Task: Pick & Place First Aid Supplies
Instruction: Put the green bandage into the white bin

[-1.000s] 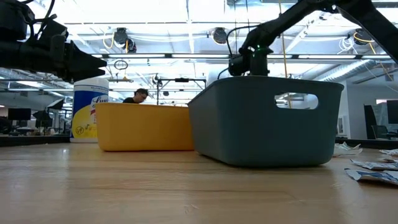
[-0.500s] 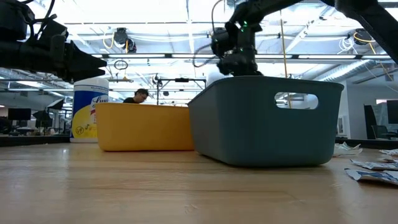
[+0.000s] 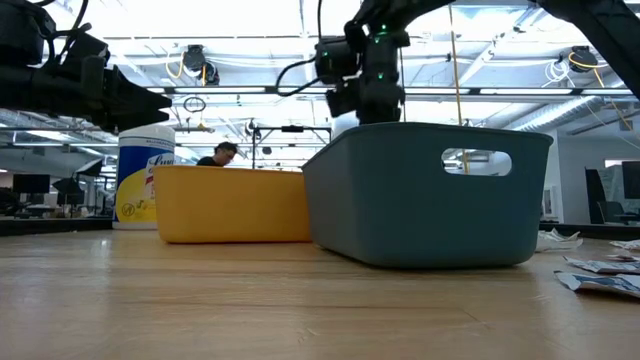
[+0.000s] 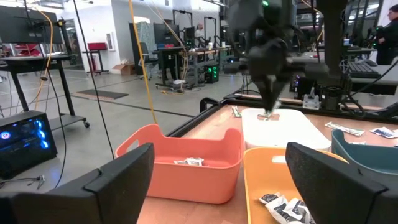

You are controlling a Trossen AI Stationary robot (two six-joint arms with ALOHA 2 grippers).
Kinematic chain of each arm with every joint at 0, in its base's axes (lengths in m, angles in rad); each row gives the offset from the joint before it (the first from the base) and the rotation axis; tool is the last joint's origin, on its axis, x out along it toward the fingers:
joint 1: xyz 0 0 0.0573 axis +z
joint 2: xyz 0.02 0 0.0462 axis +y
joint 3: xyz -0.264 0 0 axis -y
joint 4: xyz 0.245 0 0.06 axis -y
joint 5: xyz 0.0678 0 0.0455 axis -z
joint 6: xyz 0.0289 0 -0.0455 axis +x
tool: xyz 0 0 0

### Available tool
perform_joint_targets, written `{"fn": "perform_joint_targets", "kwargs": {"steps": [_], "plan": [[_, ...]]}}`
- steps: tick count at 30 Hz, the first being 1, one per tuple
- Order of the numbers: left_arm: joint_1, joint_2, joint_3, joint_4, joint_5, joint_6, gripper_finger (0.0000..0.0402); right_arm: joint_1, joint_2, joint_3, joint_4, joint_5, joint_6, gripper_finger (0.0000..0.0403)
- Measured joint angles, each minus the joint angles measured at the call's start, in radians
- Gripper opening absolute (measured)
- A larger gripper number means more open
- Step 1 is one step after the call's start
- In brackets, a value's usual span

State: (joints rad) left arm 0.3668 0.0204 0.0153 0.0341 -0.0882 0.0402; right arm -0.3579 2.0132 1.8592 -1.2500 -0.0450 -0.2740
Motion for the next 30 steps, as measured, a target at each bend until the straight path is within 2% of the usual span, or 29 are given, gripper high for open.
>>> {"fn": "perform_joint_targets", "kwargs": {"steps": [4,10,17,21,30], "plan": [[0.000,0.000,0.000,0.000,0.000,0.000,0.0372,0.025,0.000,-0.091,0.106,0.045,-0.019,0.0000],[0.000,0.000,0.000,0.000,0.000,0.000,0.0363,0.028,0.001,-0.190,0.232,0.047,-0.042,0.0000],[0.000,0.000,0.000,0.000,0.000,0.000,0.0367,0.028,0.001,-0.226,0.273,0.044,-0.103,0.0014],[0.000,0.000,0.000,0.000,0.000,0.000,0.0373,0.028,0.001,-0.226,0.268,0.044,-0.105,0.0056],[0.000,0.000,0.000,0.000,0.000,0.000,0.0366,0.018,0.001,-0.194,0.249,0.045,0.001,0.0198]]}}
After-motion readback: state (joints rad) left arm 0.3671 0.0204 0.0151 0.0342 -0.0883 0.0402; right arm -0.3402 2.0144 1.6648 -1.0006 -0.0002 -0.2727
